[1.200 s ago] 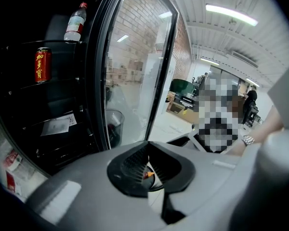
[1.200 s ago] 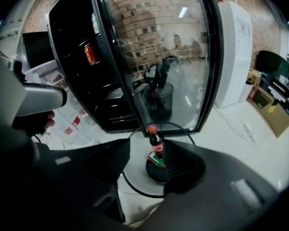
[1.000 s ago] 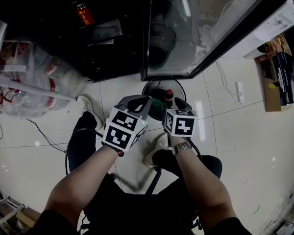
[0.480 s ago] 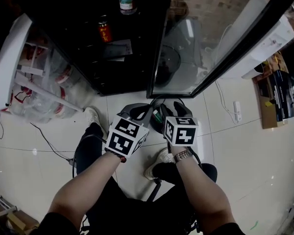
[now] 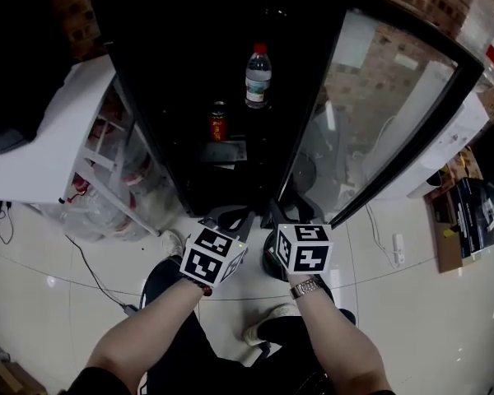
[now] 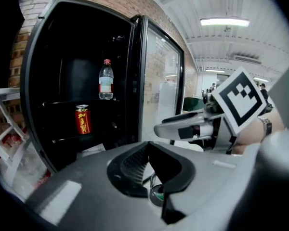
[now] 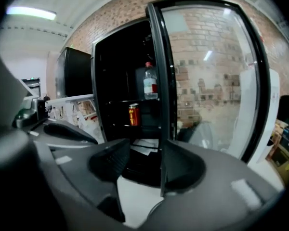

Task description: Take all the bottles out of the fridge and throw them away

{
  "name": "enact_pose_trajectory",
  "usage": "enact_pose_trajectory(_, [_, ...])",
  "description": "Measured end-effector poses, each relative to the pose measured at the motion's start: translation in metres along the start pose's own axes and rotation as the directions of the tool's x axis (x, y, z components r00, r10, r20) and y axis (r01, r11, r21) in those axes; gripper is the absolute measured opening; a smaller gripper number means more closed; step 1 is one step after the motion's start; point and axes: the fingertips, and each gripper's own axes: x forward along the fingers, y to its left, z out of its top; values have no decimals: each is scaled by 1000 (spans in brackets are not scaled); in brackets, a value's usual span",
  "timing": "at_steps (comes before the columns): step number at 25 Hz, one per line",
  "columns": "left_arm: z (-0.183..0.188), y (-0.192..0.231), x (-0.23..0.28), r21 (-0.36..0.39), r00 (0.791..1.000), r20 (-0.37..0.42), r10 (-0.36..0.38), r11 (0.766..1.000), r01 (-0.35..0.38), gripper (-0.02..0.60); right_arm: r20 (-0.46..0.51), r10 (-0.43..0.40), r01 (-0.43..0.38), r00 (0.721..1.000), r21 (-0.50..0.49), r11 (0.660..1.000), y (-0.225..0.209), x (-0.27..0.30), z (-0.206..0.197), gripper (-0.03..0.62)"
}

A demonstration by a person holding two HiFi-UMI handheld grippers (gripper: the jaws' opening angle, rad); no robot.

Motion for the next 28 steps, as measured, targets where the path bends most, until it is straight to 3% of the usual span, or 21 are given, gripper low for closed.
enact_pose_trajectory(8, [34, 49, -23, 1, 997, 61, 40, 999, -40, 3, 97, 25, -19, 995, -58, 998, 32, 25, 83, 216])
enact_pose_trajectory(17, [50, 106, -30, -10, 993, 105, 53, 999, -52, 3, 169, -2, 16, 986, -84, 996, 63, 73, 151, 282])
enact_pose_trajectory(28, [87, 166, -12, 27, 991, 137, -10, 1000, 6, 5, 176, -203, 210, 963, -17, 978, 30, 135, 206, 364])
